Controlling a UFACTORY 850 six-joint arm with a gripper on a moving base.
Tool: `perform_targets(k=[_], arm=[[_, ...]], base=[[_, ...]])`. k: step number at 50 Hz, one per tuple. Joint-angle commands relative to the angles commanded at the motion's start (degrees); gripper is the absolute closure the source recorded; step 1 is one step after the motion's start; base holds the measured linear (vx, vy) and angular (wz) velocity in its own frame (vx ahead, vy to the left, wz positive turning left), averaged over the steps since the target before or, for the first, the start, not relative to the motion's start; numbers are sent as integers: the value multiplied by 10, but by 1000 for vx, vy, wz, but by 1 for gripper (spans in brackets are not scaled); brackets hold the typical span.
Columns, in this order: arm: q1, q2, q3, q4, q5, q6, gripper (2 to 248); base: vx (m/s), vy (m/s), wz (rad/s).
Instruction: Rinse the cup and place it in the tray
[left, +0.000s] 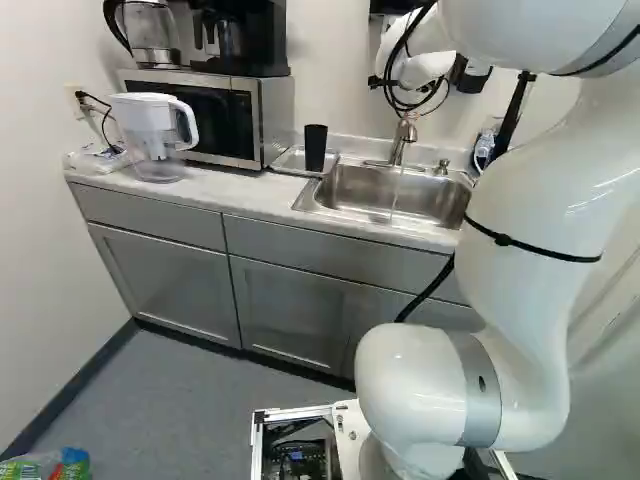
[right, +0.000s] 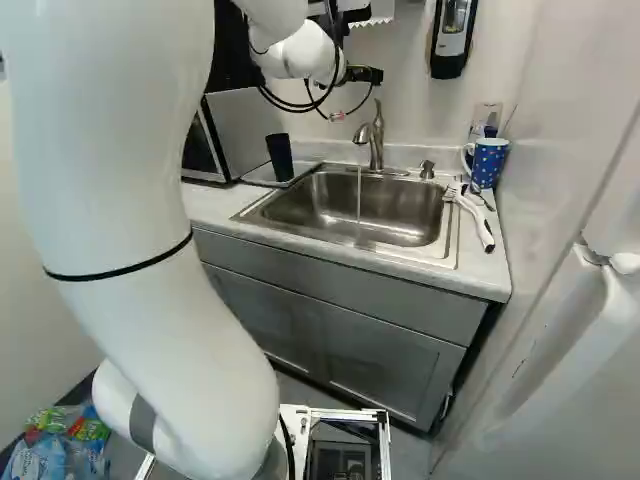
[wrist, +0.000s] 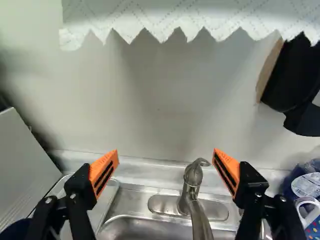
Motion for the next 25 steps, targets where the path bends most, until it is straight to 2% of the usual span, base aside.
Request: perform_targets(k=[25], arm=[[-3, -40, -44, 0, 0, 0, 3]], base=[[0, 0, 0]])
